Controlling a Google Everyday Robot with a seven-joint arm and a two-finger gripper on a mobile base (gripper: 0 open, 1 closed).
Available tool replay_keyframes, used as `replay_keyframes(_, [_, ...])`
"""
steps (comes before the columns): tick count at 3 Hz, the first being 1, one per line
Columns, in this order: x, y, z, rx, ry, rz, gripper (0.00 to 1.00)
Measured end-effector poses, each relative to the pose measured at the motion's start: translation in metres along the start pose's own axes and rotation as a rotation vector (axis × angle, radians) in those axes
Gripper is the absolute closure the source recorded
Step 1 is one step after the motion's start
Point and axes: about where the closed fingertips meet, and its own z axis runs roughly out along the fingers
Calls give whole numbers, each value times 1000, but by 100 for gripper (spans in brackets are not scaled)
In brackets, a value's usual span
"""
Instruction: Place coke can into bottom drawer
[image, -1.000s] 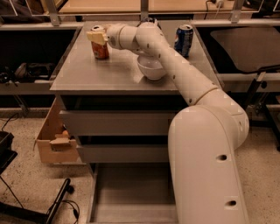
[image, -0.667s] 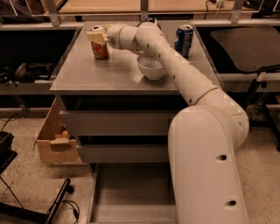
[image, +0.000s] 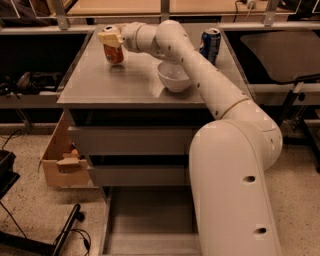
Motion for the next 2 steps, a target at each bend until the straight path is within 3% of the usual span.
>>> replay_keyframes(2, [-82,-7,-58,45,18,-158,100])
